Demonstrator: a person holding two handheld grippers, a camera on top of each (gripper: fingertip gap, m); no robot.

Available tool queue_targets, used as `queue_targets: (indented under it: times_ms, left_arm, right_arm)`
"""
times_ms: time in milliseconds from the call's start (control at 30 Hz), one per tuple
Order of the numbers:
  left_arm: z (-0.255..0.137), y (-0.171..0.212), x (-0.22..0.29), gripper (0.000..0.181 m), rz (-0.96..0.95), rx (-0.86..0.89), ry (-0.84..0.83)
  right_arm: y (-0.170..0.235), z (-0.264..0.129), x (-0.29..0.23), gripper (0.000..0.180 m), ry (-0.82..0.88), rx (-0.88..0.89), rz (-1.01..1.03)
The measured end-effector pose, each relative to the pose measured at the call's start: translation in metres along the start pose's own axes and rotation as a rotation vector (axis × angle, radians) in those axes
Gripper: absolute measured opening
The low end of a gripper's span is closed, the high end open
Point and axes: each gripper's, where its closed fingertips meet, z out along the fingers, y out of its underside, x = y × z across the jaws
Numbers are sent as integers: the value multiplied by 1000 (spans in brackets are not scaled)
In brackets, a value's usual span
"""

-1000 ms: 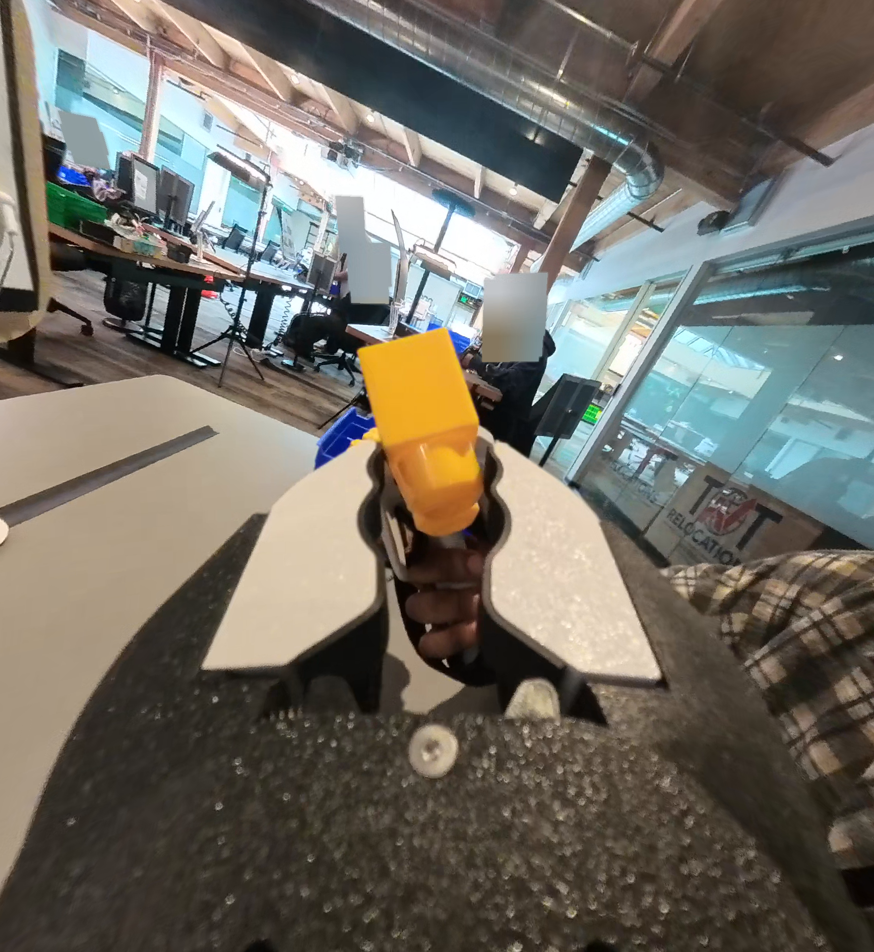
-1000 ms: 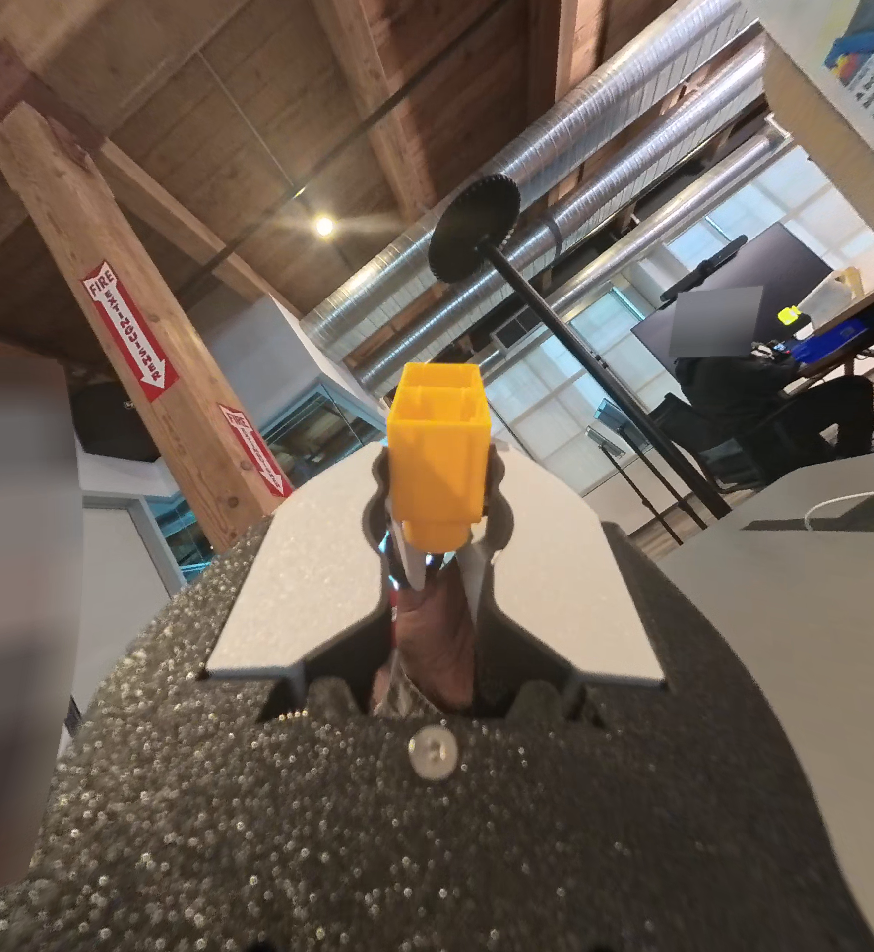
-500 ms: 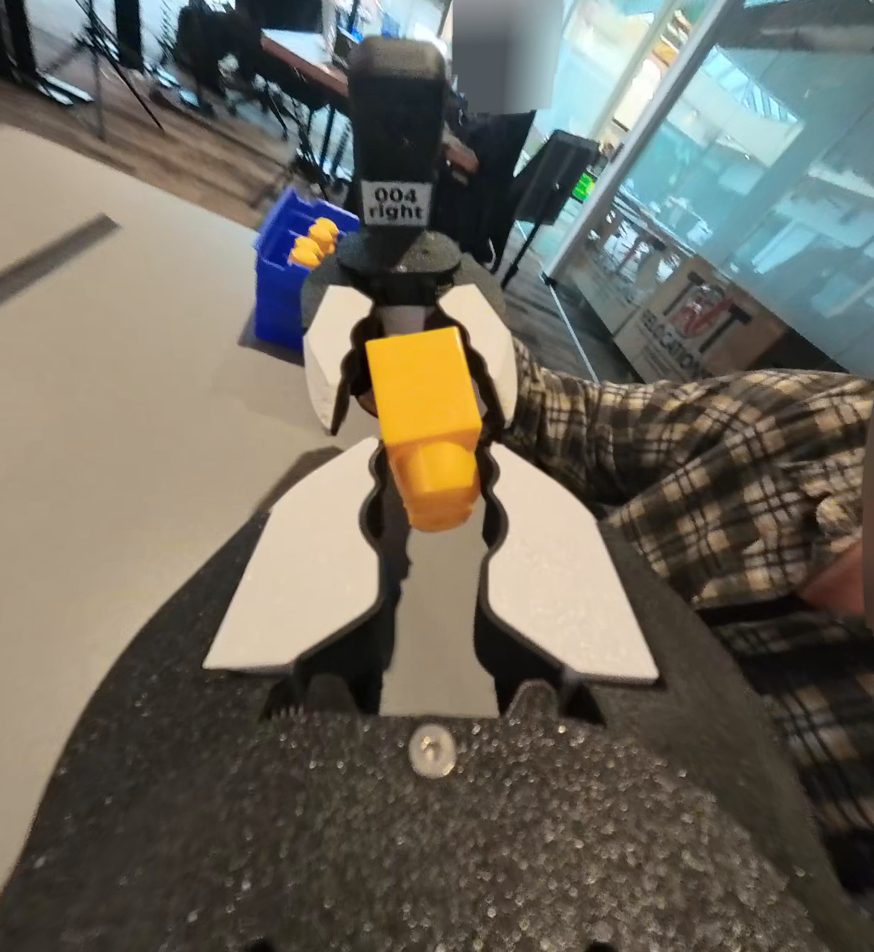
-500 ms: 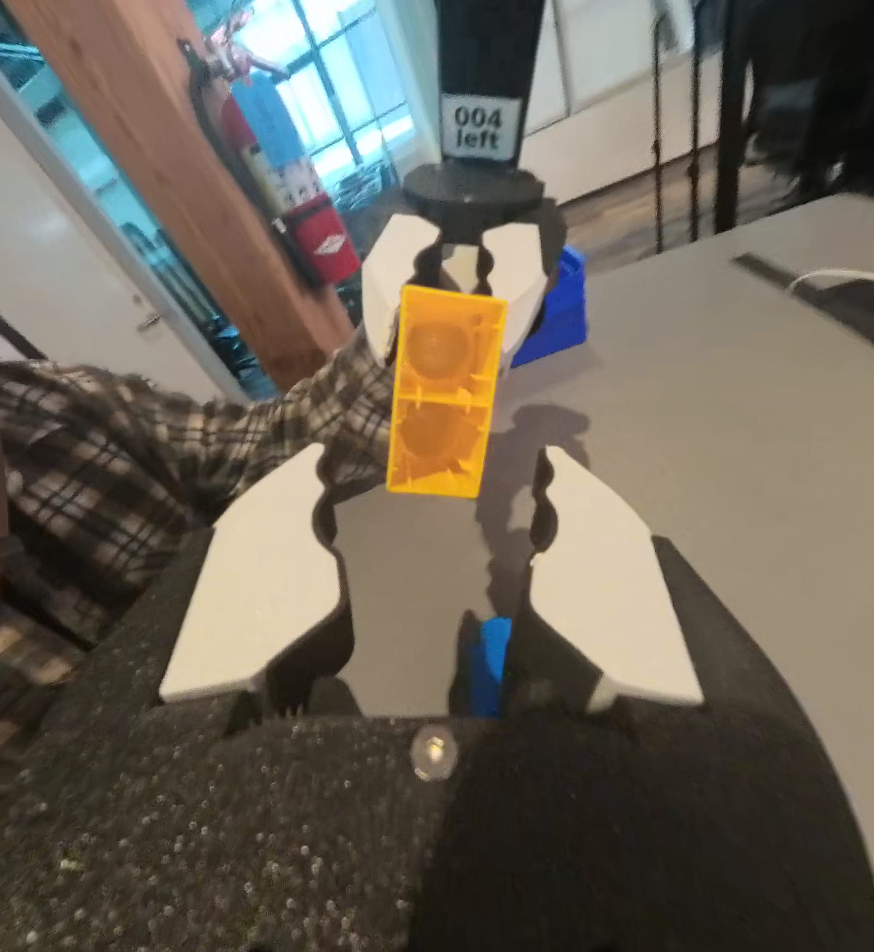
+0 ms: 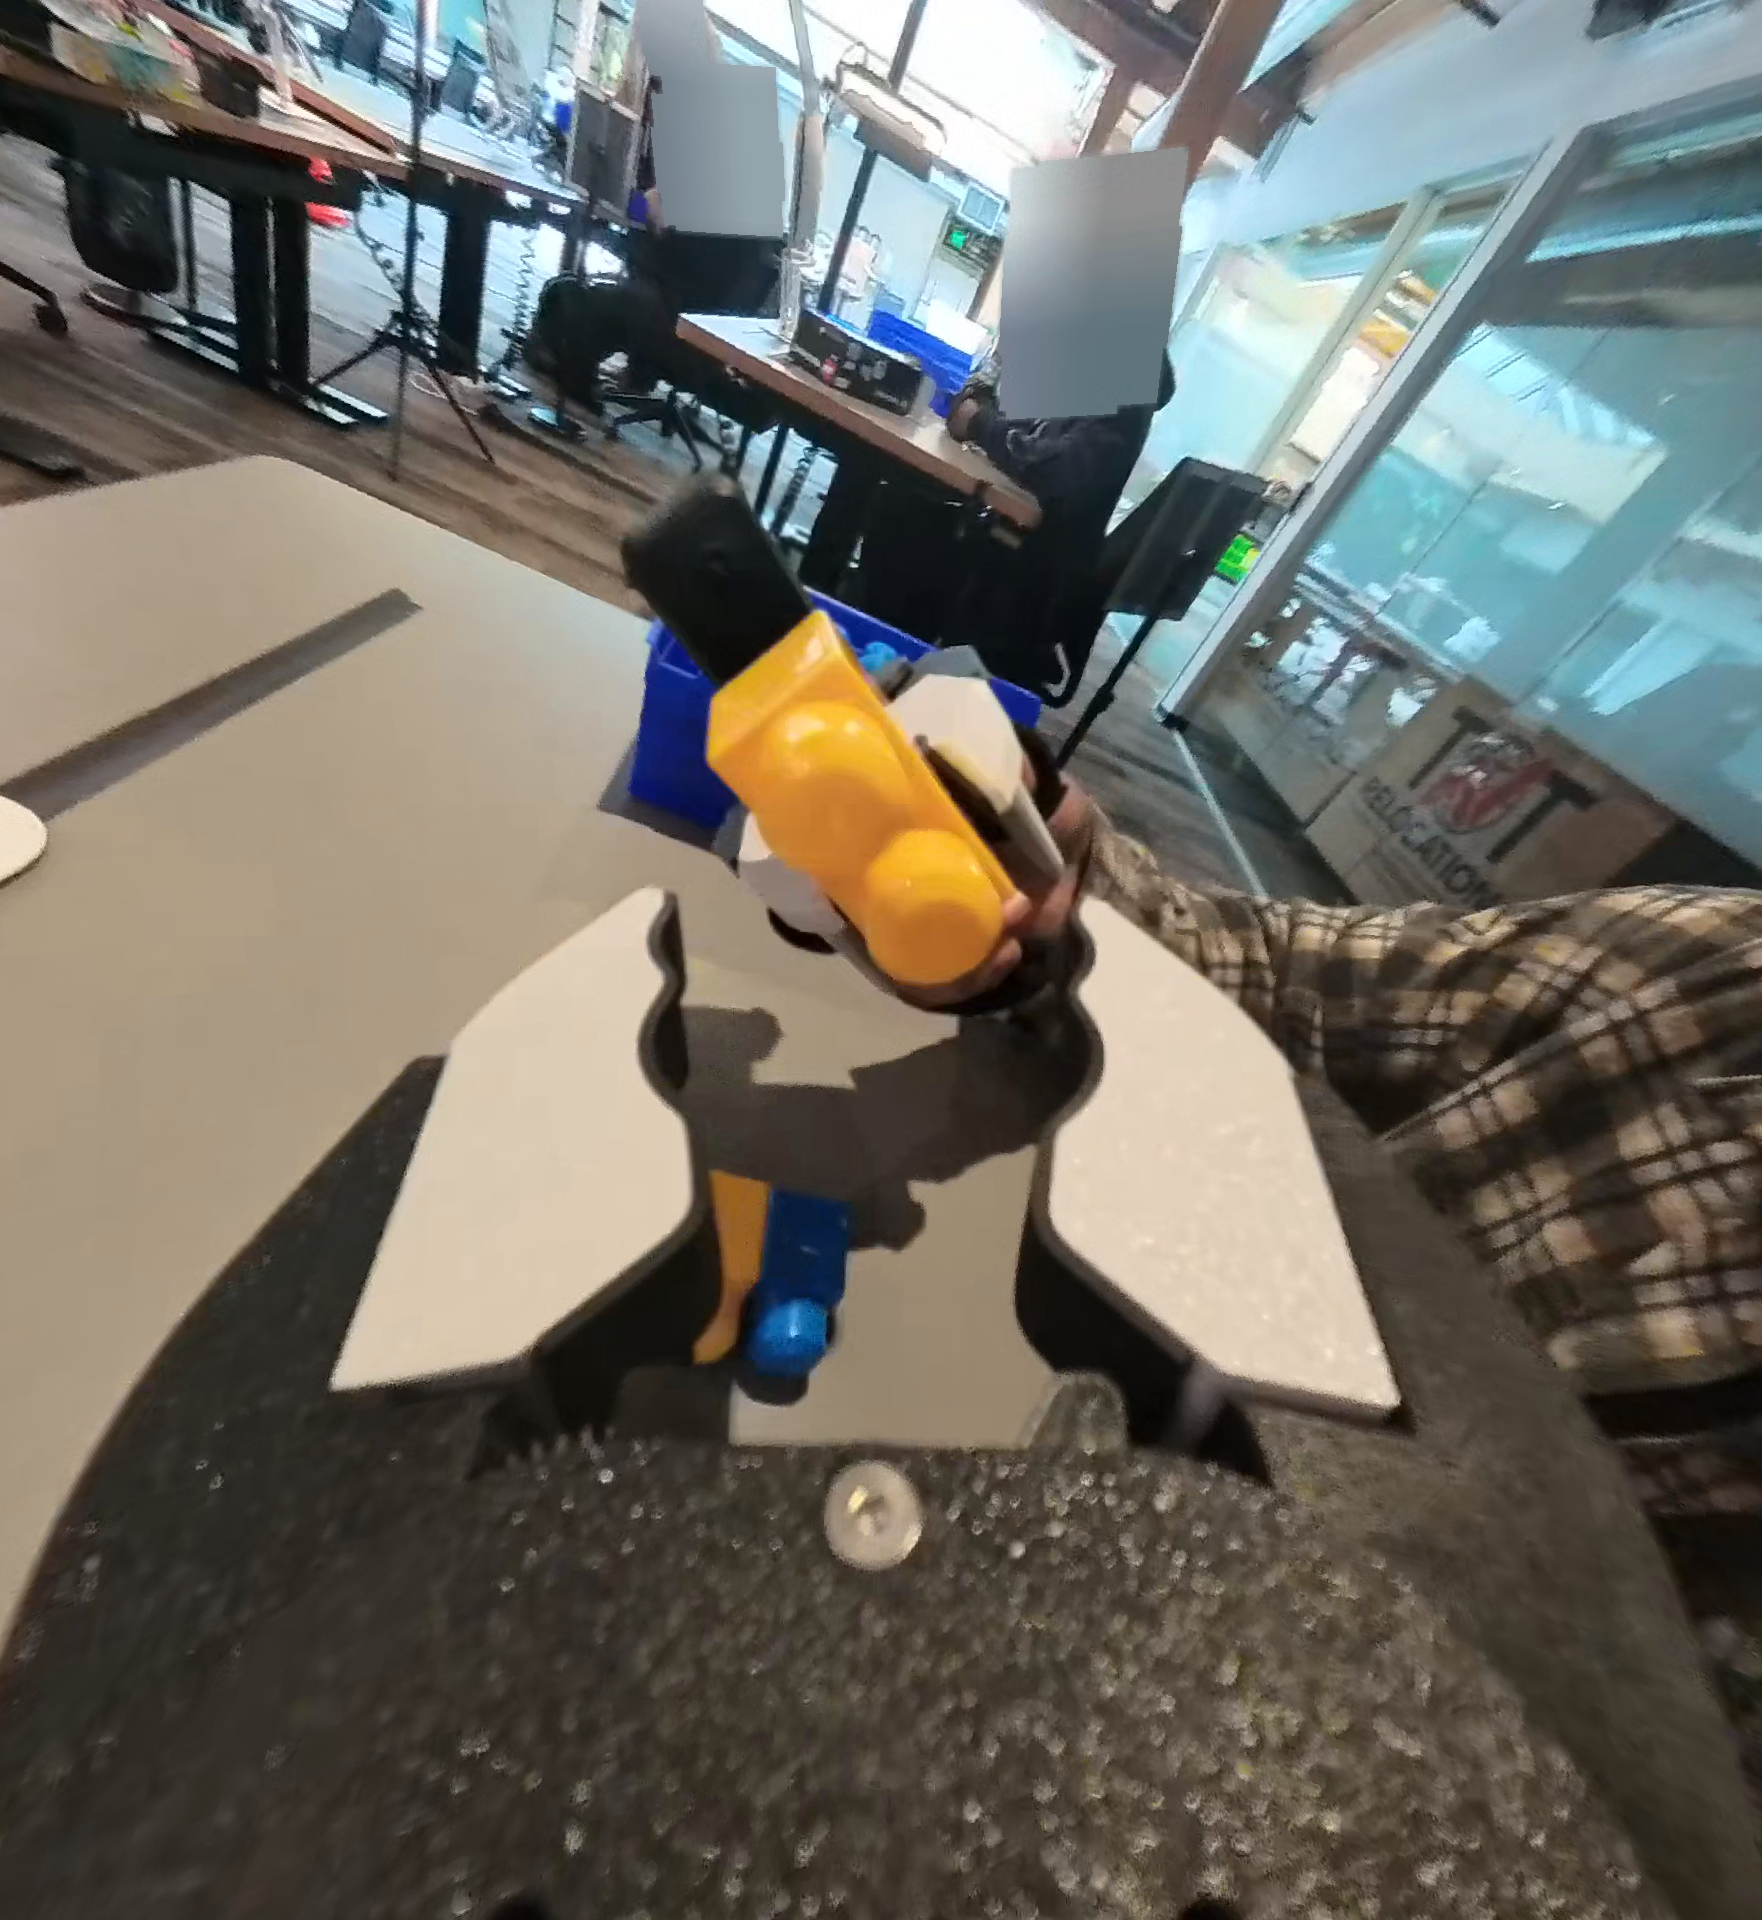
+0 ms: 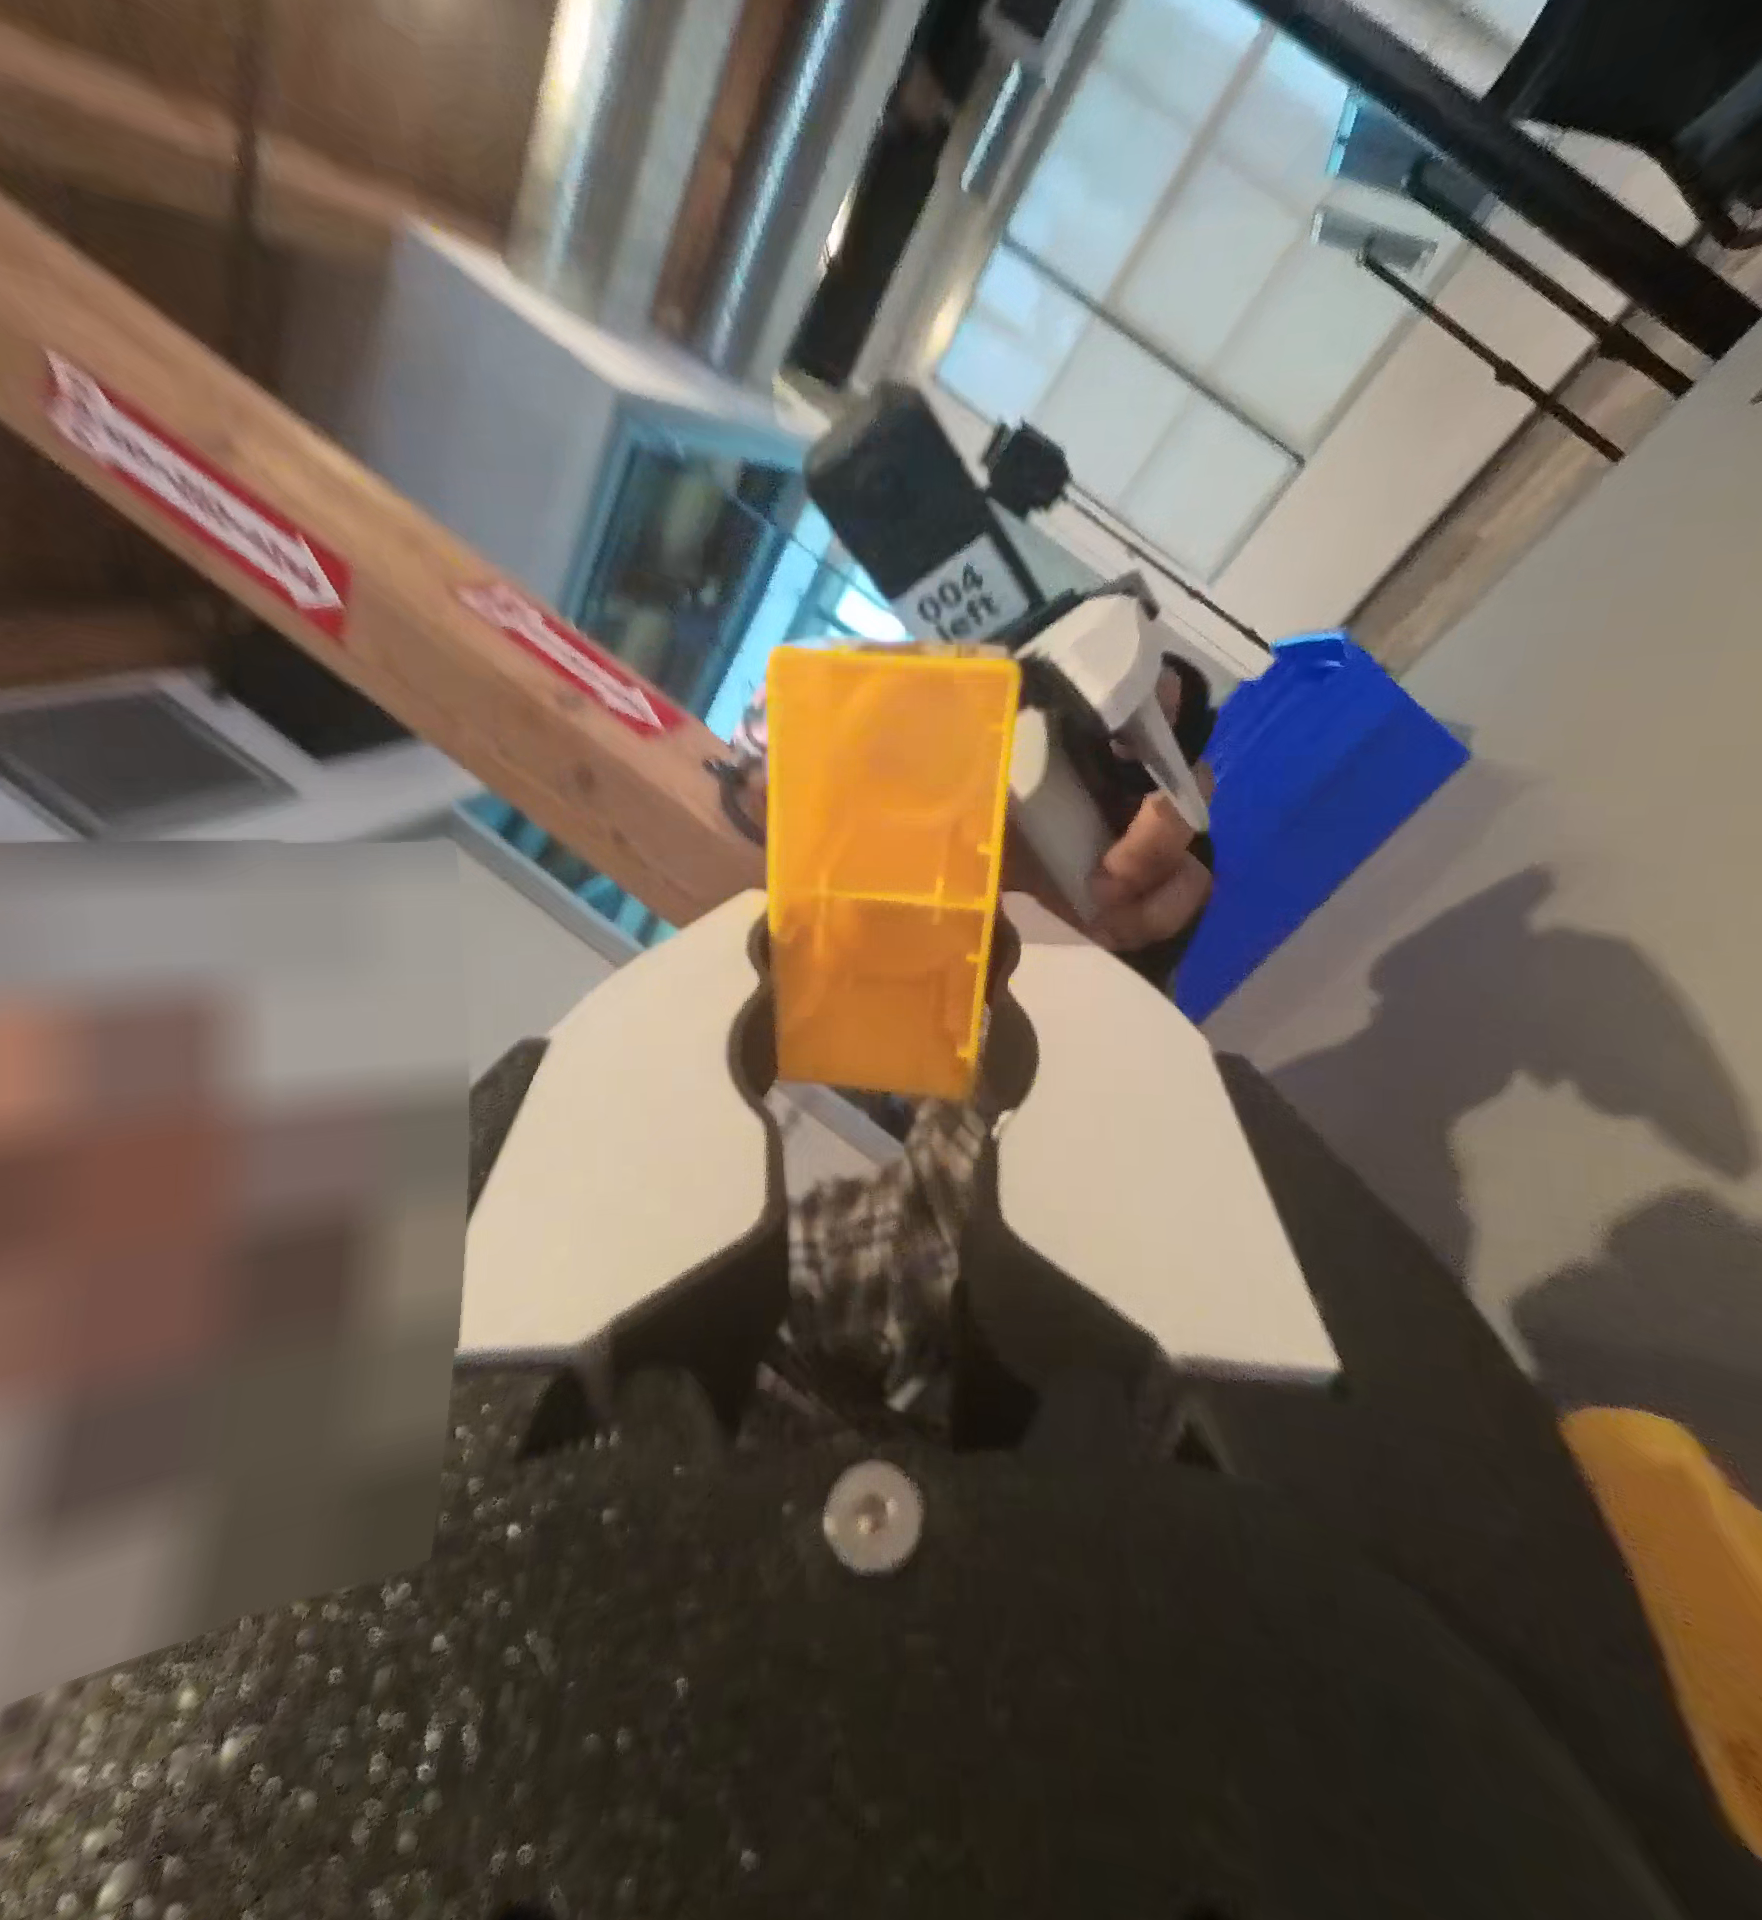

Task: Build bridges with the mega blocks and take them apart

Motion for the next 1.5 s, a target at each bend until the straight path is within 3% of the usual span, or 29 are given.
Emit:
queue_targets:
  times_ms: [100, 200, 567, 867, 900, 933, 1100, 1200, 1367, 1500]
  left_arm:
    - [6, 1, 1, 69, 7, 0, -9]
    - [10, 2, 0, 69, -30, 9, 2]
    - [4, -16, -1, 61, -403, 246, 200]
    - [12, -12, 1, 58, -402, 230, 202]
    - [13, -12, 3, 54, -394, 231, 213]
    - [12, -12, 4, 37, -385, 233, 224]
    - [6, -4, 3, 35, -393, 219, 168]
    - [-15, 15, -9, 35, -461, 216, 78]
    - [-57, 79, -41, 35, -726, 181, -109]
    - [-67, 112, -56, 35, -851, 155, -216]
  right_arm:
    - [-8, -3, 0, 36, -34, 93, 76]
    - [-4, 0, 3, 36, -4, 71, 63]
    - [-3, 9, 3, 36, 154, 35, -346]
    - [12, 19, 8, 36, 214, -54, -409]
    - [14, 20, 9, 36, 214, -57, -405]
    - [15, 21, 11, 36, 218, -61, -398]
    - [22, 19, 15, 37, 184, -88, -362]
    - [22, 3, 14, 47, 219, -82, -404]
    - [32, -48, 18, 42, 318, -73, -477]
    - [38, -74, 19, 40, 320, -28, -450]
